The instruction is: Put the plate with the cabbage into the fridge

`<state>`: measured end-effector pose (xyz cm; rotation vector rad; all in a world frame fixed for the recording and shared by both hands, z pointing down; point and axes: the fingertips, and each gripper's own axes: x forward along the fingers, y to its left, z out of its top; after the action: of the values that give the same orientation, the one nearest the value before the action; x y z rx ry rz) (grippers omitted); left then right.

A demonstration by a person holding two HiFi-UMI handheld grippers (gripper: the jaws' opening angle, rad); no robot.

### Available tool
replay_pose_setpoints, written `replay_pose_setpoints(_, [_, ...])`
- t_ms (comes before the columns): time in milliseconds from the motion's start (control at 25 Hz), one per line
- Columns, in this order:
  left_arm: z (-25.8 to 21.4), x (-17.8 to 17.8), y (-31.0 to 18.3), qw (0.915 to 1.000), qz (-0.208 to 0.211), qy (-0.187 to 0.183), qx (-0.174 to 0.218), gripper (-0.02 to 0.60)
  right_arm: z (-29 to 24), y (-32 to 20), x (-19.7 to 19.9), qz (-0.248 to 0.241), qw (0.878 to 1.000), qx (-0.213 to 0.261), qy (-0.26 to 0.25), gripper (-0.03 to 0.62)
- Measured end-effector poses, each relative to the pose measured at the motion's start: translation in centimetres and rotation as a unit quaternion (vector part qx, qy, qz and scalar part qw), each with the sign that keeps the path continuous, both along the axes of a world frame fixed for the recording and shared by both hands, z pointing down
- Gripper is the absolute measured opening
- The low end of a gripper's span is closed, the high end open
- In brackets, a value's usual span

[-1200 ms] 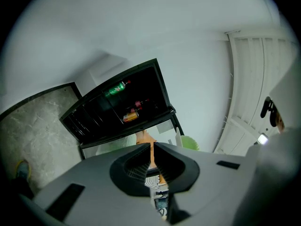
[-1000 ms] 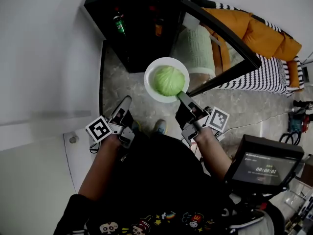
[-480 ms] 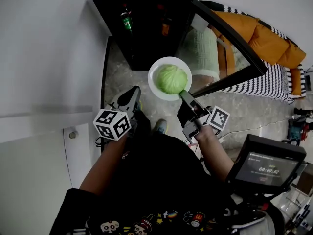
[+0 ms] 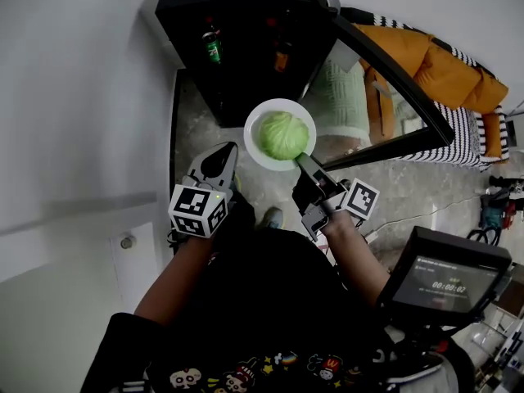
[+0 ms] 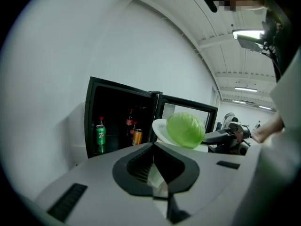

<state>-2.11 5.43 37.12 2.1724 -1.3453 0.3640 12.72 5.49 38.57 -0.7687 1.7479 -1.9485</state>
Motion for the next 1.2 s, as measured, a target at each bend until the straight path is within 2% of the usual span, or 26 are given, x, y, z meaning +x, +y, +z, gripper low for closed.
replay_pose_setpoints(240, [3.8,-2.0,-4.7,0.9993,0.036,0.002,-0.006,0.005,3.5,-4.1,-2.3,0.024,1.000,-0.004,0.011,0.017])
replay_pose_setpoints(680, [6.7,-5.4,-11.5,0.9957,0.088,0.022,-0.023,0.005,5.8,-9.9,-6.5,0.061,0.997,-0.015,0.034,0.017])
replay_pose_setpoints(1200, [7.9,-8.2,-15.0,0.9925,0.115,0.037,-0.017,0.005,6.6,-12.8,-9.6,0.084,0.995,-0.009,0.048,0.017])
